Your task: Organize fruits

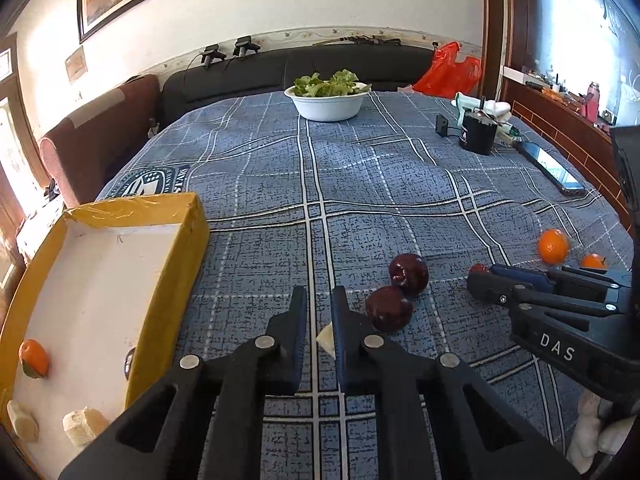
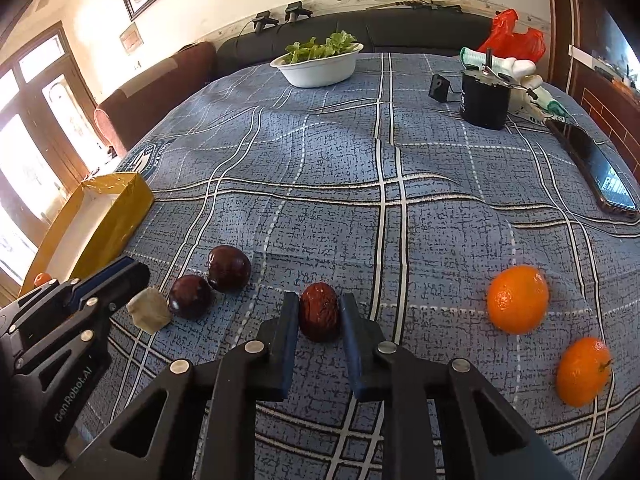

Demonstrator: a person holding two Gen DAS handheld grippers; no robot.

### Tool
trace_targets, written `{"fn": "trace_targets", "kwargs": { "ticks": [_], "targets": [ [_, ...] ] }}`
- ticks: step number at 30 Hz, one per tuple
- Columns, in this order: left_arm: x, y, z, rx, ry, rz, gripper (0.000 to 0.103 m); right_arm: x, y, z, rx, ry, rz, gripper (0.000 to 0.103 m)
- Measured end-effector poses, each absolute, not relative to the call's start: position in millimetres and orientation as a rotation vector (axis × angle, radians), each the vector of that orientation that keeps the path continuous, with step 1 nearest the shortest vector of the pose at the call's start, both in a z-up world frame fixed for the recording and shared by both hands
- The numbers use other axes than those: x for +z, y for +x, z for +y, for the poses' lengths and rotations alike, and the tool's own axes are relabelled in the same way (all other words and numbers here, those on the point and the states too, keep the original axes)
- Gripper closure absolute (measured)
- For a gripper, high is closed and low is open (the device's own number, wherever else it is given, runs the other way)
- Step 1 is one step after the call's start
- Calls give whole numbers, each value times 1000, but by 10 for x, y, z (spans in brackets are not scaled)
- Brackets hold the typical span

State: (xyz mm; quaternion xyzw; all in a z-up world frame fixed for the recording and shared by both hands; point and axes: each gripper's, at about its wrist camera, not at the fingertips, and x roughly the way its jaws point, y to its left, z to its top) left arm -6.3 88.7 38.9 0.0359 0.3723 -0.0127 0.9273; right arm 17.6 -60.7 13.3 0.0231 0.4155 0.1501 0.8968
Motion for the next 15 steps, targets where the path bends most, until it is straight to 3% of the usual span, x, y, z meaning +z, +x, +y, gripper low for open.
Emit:
{"fn": "trace_targets", "kwargs": {
  "ticks": [5,6,7,9,15],
  "targets": [
    [378,-115,934,-39,65,777,90,142,144,-609,316,50,858,80],
    [366,-102,925,-48,64,781,80,142,143,-610,316,50,858,80],
    [358,-92,912,-55,65,783,61,144,140,-612,317,51,858,80],
    [362,-76,859,-72,71,767,40,156,132,-629,318,58,859,80],
    [294,111,598,-134,147,770,36,195,100,-710,307,83,855,80]
  ]
}}
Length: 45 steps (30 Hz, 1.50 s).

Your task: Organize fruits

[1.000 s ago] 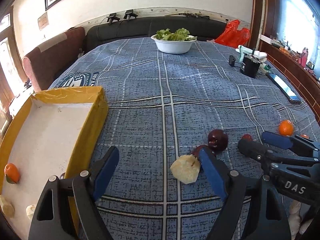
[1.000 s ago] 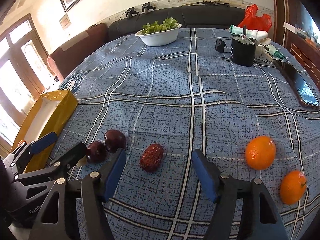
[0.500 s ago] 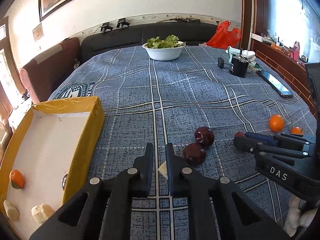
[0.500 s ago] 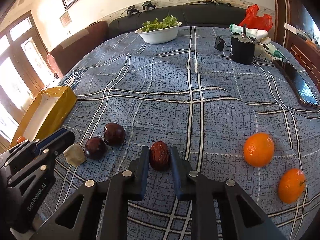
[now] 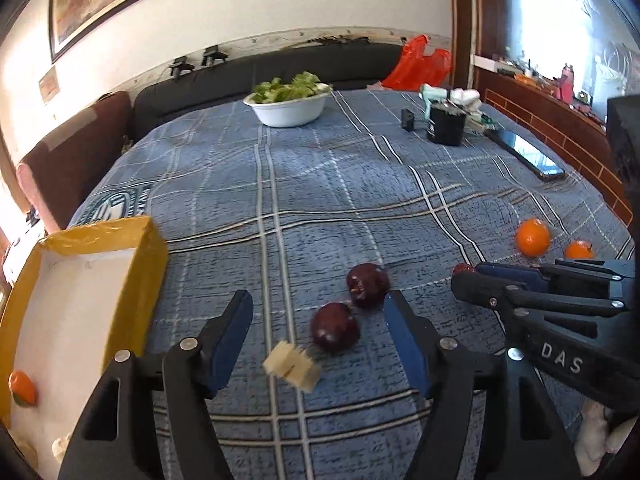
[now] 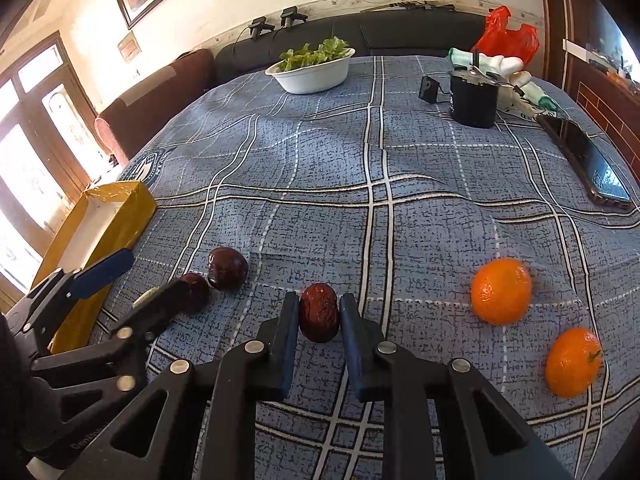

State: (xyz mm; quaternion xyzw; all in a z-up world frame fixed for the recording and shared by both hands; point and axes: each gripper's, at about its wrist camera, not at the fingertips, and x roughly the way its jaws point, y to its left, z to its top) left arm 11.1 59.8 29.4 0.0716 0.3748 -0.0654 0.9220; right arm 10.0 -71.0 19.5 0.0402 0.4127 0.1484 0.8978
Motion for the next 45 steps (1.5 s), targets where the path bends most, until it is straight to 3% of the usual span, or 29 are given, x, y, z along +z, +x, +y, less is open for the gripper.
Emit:
{"fn": "trace_targets", "kwargs": {
  "ticks": [1,2,3,23,33,45],
  "targets": [
    [265,141,571,-140,157,789,43,190,104,-711,307,83,858,80],
    [248,158,562,-145,159,802,56,185,110,-707,308,82,860,80],
    [233,167,568,-147,154,814,84,181,109,-702,310,81,862,80],
    [820,-493,1020,32,127,702,86,382,-94,-574,334,73,768,80],
    [1000,-956,1685,133,33,650,86,606,-574,-47,427,46,739,80],
    [820,-1462,2891,255,-195,629,86,713,-1019,864,679,-19,724,79]
  ]
}}
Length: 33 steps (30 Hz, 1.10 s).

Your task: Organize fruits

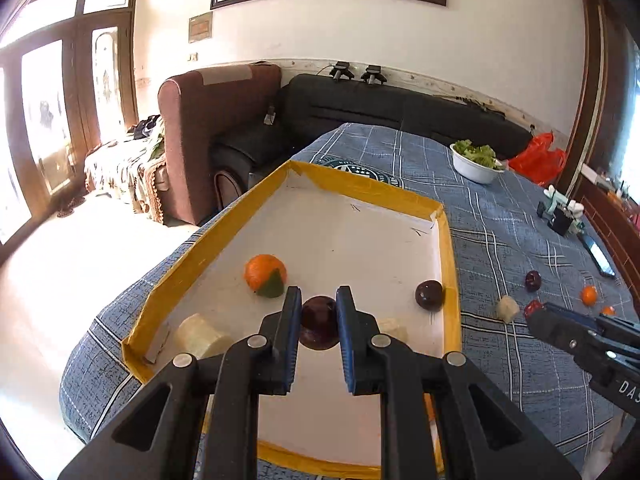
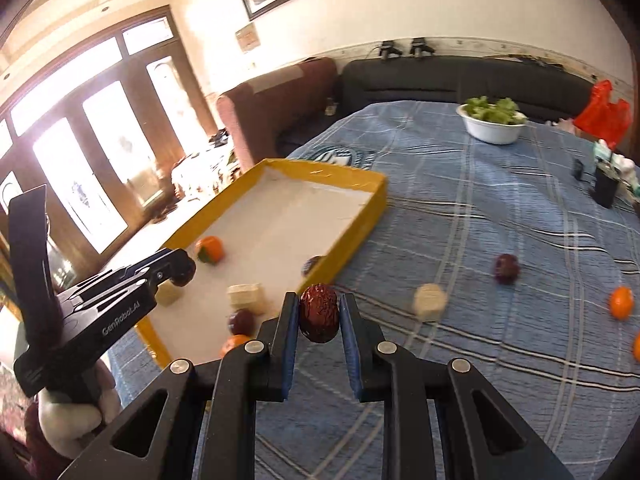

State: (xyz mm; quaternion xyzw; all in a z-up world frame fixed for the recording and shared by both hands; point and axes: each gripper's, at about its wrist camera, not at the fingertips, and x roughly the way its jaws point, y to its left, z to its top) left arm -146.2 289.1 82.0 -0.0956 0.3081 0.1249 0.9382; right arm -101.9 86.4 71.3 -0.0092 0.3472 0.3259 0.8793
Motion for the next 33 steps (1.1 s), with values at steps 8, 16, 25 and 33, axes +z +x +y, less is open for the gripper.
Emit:
{"fn": "trace_targets", "kwargs": {
  "ticks": [8,16,25,33],
  "targets": [
    [866,-1705,3208,240,-260,542,85,655,-1109,1277,773,-49,750,79],
    [768,-1619,3272,239,-278,584,85,513,-1126,1661,846,-83,803,79],
    [991,-1047,2187,-135,-145,656,56,655,-763,647,613,9,771,79],
    [623,-382,1357,-229,-29,805,56,531,-629,-327,442,124,799,80]
  ]
}}
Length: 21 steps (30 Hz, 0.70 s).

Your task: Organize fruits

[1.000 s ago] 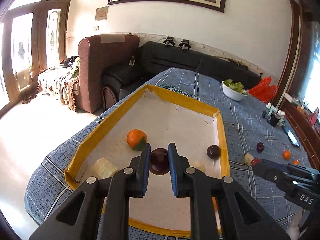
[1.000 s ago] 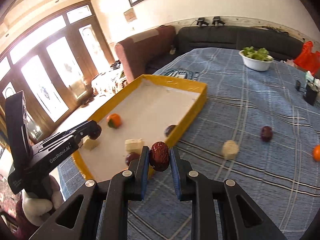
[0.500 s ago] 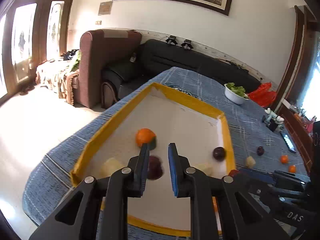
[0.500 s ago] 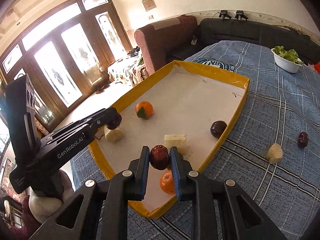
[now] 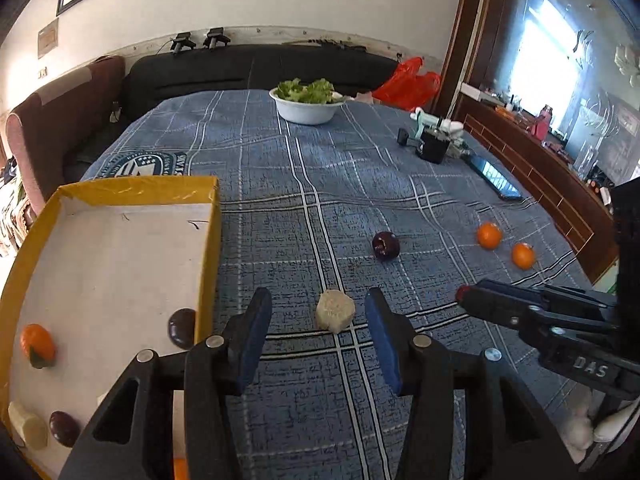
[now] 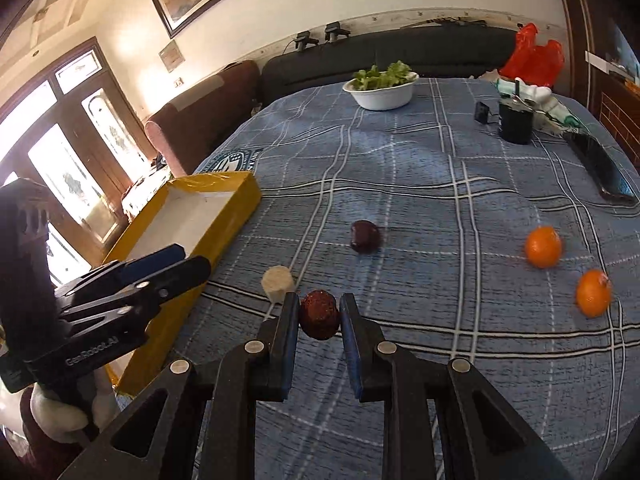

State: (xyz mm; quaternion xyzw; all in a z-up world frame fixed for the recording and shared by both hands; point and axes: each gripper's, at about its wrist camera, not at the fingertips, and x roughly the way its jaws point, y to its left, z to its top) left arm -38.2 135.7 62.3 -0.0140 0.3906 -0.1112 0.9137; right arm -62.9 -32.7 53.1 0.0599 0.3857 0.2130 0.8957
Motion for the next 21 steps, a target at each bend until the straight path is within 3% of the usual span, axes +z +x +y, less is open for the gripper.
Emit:
{"fn": "trace_targets", "kwargs": {
  "ticks": [6,9,16,21],
  "targets": [
    [301,-124,1098,-177,66,910,56,487,-624,-582,437,183,806,80],
    [178,-83,1053,-171,83,956,75,498,-607,-621,447,195,800,80],
    [541,-423,1382,-146,-44,857,75,529,-408,-578,463,208,803,80],
    [867,-806,2019,-15,-126,789,75,452,-226,-470,430,192,825,79]
  ]
}}
